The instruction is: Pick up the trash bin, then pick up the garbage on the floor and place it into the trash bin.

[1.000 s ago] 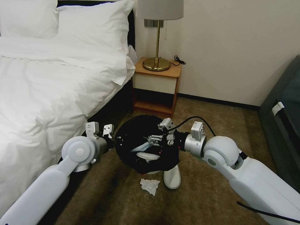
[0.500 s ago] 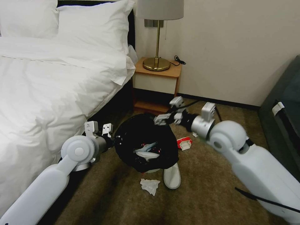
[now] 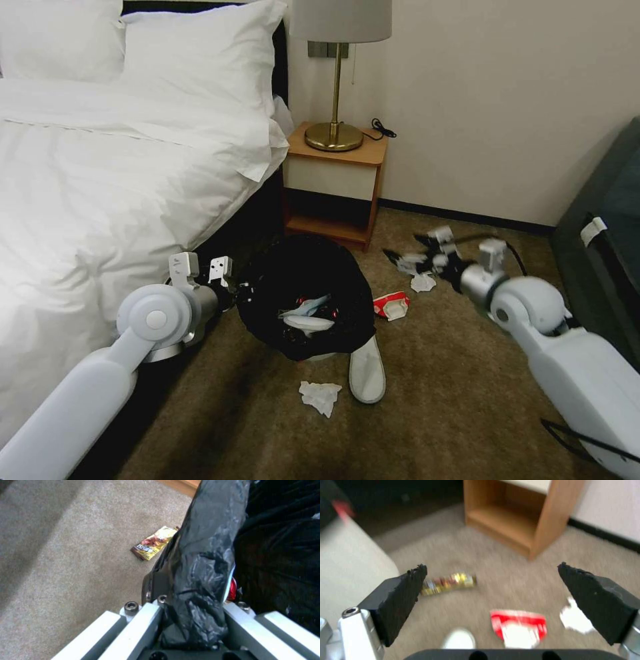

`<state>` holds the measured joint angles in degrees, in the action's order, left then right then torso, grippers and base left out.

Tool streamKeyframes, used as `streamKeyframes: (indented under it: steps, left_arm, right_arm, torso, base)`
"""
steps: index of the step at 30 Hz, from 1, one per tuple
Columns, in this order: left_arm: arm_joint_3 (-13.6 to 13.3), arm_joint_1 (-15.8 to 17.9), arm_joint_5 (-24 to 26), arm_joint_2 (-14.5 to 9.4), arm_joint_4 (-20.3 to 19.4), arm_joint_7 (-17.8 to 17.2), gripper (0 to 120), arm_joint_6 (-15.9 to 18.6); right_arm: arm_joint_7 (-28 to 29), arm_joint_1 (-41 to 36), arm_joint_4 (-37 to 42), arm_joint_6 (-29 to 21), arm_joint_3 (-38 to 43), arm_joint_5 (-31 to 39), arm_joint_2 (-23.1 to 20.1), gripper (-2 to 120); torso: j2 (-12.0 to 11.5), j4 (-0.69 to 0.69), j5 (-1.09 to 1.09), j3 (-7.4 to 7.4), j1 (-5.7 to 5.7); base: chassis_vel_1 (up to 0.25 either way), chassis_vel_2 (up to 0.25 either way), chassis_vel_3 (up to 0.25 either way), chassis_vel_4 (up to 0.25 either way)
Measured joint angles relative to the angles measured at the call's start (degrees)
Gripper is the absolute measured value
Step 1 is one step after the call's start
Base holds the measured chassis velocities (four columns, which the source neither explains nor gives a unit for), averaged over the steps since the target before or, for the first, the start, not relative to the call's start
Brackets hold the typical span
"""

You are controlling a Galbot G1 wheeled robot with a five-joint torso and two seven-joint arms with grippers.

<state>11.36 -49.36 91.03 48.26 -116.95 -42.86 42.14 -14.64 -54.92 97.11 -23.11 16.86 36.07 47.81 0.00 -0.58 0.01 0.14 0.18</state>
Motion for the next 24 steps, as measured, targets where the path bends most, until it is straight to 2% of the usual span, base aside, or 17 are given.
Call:
streamKeyframes:
  steps: [9,11,12,14,17,24]
  left_arm:
    - [0.28,0.39,-0.48,-0.50,-0.20,0.12,1,0.00]
    - [0.28,0.79,-0.43,-0.57,-0.33,0.17,1,0.00]
    - [0.28,0.79,-0.43,-0.57,-0.33,0.17,1,0.00]
    - [0.21,0.92,-0.34,-0.71,-0.75,0.18,1,0.00]
    - [0.16,0.78,-0.35,-1.07,-1.15,0.15,1,0.00]
    - [0.23,0.10,-0.34,-1.59,-2.04,-0.17,1,0.00]
  right_arm:
    - [-5.34,-4.20,-7.04,5.06,-0.10,-4.62,0.41,100]
    - [-9.56,-4.49,-11.19,8.53,-1.05,-6.95,0.79,100]
    - [-9.56,-4.49,-11.19,8.53,-1.05,-6.95,0.79,100]
    - [-14.31,-3.91,-15.58,12.54,-2.88,-8.79,1.30,100]
    - [-17.59,-2.95,-18.03,14.25,-5.01,-9.24,1.79,100]
    - [-17.77,-1.80,-20.97,15.52,-8.98,-10.11,3.45,100]
  torso:
    - [0.00,0.01,-0.01,0.00,0.00]
    - [0.00,0.00,-0.02,0.00,0.00]
    - [0.00,0.00,-0.02,0.00,0.00]
    - [0.00,0.00,0.01,0.00,0.00]
    - [0.00,0.01,-0.03,0.00,0.00]
    - [0.00,0.02,-0.02,0.00,0.00]
  base:
    - [0.000,0.000,0.000,0.000]
    - [0.000,0.000,0.000,0.000]
    - [0.000,0.000,0.000,0.000]
    - [0.000,0.000,0.000,0.000]
    - [0.000,0.000,0.000,0.000]
    - [0.000,0.000,0.000,0.000]
